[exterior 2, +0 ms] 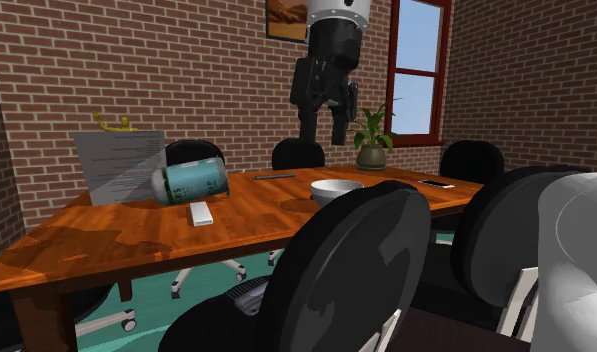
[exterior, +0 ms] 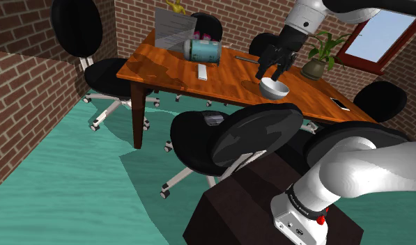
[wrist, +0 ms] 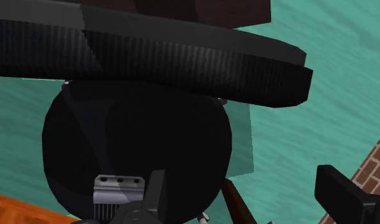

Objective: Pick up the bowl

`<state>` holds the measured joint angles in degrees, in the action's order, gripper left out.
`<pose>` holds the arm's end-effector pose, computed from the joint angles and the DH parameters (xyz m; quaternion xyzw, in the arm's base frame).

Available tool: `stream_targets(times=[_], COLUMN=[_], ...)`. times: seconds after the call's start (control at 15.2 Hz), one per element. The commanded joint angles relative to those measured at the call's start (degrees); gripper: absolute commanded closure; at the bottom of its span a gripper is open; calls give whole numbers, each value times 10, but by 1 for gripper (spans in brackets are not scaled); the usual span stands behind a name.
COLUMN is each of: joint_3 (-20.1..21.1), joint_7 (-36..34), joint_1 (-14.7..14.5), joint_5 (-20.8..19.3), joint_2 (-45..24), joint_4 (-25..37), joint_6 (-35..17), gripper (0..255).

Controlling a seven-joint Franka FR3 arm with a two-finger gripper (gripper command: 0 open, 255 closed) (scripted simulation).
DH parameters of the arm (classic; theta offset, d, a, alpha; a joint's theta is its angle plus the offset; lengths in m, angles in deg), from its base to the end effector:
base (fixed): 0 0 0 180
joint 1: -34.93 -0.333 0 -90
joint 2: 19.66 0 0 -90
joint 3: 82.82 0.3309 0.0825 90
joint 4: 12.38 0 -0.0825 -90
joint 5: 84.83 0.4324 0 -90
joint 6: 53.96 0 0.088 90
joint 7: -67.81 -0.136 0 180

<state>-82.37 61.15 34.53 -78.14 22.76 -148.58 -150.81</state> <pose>0.3696 0.0204 0.5564 -0.9965 0.0569 -0.0231 0.0571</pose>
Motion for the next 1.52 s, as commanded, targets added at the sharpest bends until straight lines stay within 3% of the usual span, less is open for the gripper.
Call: stream_targets(times=[0.0,0.79,1.45], joint_3=[0,-139,-250], joint_7=[0,160,302], joint_1=[0,49,69], joint_5=[0,-65,-57], joint_2=[0,-105,-258], joint_4=[0,23,115], joint_6=[0,-75,-128], gripper=[0,0,0])
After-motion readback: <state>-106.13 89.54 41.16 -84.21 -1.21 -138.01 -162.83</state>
